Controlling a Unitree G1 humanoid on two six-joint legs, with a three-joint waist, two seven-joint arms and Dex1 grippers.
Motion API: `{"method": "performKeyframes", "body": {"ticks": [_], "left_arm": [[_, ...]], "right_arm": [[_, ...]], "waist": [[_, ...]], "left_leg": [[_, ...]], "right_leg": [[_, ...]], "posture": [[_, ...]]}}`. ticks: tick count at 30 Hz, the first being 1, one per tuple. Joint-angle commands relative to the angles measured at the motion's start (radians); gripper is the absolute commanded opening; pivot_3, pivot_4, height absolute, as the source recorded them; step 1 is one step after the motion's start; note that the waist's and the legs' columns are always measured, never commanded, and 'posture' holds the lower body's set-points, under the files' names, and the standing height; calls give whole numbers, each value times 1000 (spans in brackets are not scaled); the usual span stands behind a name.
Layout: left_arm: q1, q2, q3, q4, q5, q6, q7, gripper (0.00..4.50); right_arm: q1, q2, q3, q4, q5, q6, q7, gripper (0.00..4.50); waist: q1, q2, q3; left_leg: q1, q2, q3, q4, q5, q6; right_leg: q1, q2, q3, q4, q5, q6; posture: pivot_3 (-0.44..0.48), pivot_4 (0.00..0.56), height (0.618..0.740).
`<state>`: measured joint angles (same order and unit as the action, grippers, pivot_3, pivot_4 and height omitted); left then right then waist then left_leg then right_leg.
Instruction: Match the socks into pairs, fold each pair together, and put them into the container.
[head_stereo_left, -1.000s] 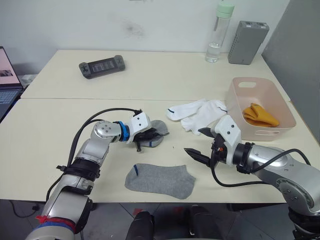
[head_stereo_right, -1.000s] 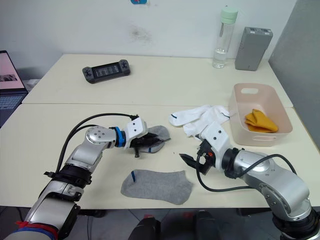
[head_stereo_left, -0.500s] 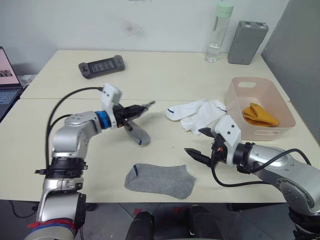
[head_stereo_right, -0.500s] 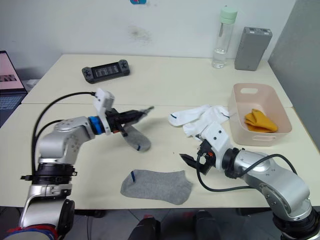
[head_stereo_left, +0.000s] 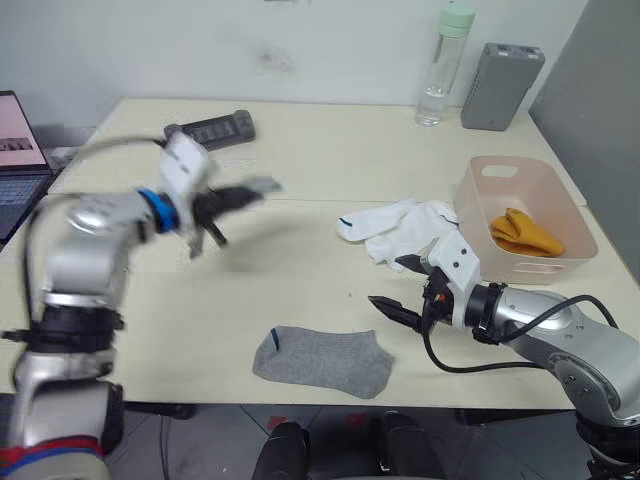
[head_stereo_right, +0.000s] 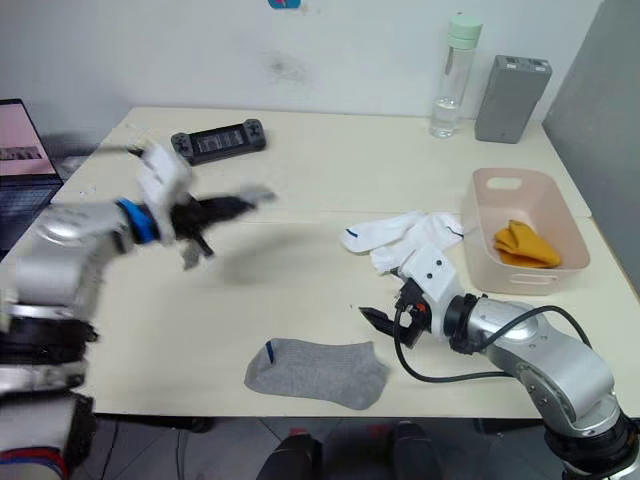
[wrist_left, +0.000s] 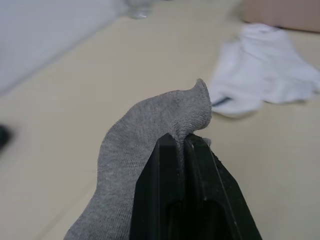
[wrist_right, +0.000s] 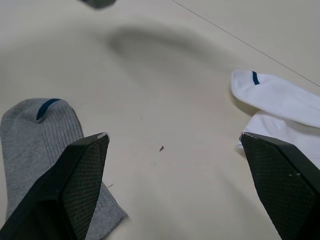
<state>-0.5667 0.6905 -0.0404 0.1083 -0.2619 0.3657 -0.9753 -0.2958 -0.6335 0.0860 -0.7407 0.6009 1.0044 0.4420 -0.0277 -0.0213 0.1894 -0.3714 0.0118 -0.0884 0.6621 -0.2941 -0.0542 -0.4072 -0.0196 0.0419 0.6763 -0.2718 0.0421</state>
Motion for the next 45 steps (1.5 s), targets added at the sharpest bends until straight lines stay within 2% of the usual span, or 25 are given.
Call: {"method": "performKeyframes", "body": {"ticks": [1,4,9,15,18,22,24,27,31,32,35,37,41,45], "left_arm": [[14,-48,-67,-23,44,-133,-29,46],[22,-109,-141,4,67,-195,-62,46],[38,-169,-215,-20,76,-178,-106,46],[15,-249,-267,26,121,-110,-49,46],[14,-277,-262,-16,106,-40,-27,685],[23,-257,-223,-115,53,50,-46,1889],[16,-234,-189,-159,2,108,-66,2459],[20,-152,-105,-213,-93,150,-138,3355],[27,-92,-58,-200,-112,111,-170,4478],[29,-58,-53,-176,-96,77,-194,4478],[28,99,-74,23,54,-263,-316,4478],[17,134,-108,122,107,-439,-365,4478],[-29,139,-176,329,228,-761,-399,4478],[-88,79,-219,474,305,-933,-347,4478]], "right_arm": [[8,-20,-15,-37,-7,-18,11,4500],[31,-58,-35,-51,-11,-14,21,4500],[66,-108,-72,-72,-9,-9,27,4500],[79,-105,-89,-89,1,6,12,4500],[75,-104,-77,-91,-4,7,8,4500],[68,-114,-64,-85,-20,-4,14,4500],[67,-118,-58,-83,-27,-10,19,4500],[72,-136,-33,-81,-58,-45,43,4500],[81,-154,-11,-77,-91,-90,70,4500],[84,-161,0,-75,-108,-110,79,4500],[95,-213,85,-49,-213,-209,121,4500],[97,-226,122,-26,-255,-252,140,4500],[68,-233,204,38,-355,-333,175,4500],[-2,-233,308,143,-501,-444,215,4500]], "waist": [[-1,0,0],[-1,0,0],[-4,0,0],[-4,0,0],[-4,0,0],[-5,0,0],[-5,0,0],[-7,0,0],[-4,0,0],[-4,0,0],[-7,0,0],[-7,0,0],[1,0,0],[4,0,0]], "left_leg": [[-1,0,0,0,0,0],[-3,0,-1,0,0,0],[-3,0,0,1,0,0],[-2,0,0,1,0,0],[-1,-1,0,1,0,0],[-1,0,0,1,0,0],[-1,0,-1,1,0,0],[-1,0,0,1,0,0],[1,0,0,0,0,0],[1,0,0,1,0,0],[1,0,0,0,0,0],[4,0,2,-1,0,0],[3,0,2,0,0,0],[2,0,2,1,0,0]], "right_leg": [[-1,0,0,0,0,0],[-3,0,0,1,0,0],[-3,0,0,1,0,0],[-2,1,0,2,0,0],[-1,1,0,2,0,0],[-2,1,0,2,0,0],[-2,1,0,2,0,0],[-1,1,0,2,0,0],[-1,1,0,2,0,0],[0,1,0,2,0,0],[0,1,0,1,0,0],[0,1,1,1,-1,-2],[1,1,1,0,-1,-2],[1,1,1,-1,-1,-1]], "posture": [[0,150,740],[0,150,740],[0,150,740],[0,150,740],[0,150,740],[0,150,740],[0,150,740],[0,150,740],[0,150,740],[0,150,740],[0,150,740],[0,150,740],[0,150,740],[0,150,740]]}}
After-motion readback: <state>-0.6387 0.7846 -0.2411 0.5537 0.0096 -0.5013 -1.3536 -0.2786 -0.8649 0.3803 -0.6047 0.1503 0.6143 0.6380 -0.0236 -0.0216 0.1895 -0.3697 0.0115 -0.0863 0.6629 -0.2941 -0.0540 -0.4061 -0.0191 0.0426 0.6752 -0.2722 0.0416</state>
